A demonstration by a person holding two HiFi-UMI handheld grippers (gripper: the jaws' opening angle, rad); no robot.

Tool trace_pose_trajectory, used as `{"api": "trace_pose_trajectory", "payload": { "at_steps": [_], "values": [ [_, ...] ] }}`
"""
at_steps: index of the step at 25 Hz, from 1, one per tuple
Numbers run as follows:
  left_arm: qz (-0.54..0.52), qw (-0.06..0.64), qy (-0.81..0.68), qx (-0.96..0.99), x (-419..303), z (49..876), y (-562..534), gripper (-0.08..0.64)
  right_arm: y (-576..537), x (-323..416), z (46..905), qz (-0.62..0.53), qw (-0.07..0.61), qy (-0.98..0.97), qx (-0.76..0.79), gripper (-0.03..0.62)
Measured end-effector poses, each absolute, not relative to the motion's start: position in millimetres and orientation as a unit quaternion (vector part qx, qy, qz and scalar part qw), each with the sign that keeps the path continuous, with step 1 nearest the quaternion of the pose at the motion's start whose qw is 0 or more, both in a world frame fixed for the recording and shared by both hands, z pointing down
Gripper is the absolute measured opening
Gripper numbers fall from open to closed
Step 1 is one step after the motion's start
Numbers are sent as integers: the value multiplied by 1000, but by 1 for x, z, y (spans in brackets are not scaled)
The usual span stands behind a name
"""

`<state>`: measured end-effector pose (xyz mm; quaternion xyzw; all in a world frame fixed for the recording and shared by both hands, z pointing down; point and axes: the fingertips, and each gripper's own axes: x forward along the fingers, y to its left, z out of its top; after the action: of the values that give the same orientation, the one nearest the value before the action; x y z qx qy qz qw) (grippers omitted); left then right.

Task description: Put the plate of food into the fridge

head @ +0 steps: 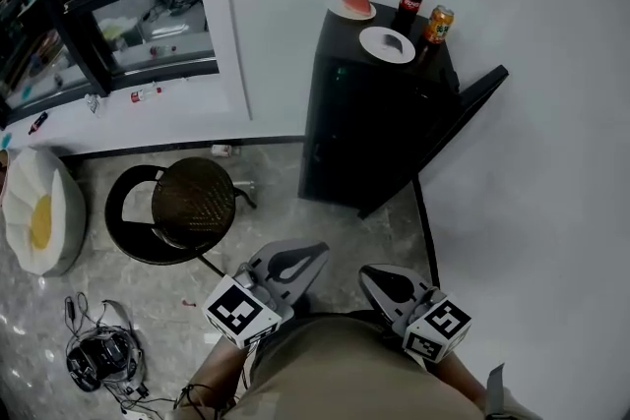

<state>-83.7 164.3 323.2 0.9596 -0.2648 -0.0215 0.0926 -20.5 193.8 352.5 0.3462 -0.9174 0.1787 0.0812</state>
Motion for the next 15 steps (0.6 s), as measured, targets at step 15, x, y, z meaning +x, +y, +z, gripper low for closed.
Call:
{"api": "trace_pose_trajectory", "payload": {
  "at_steps": [15],
  "values": [
    [2,93,-275,957,-97,333,132,11,151,-41,366,196,99,-922,320,26]
  ]
}}
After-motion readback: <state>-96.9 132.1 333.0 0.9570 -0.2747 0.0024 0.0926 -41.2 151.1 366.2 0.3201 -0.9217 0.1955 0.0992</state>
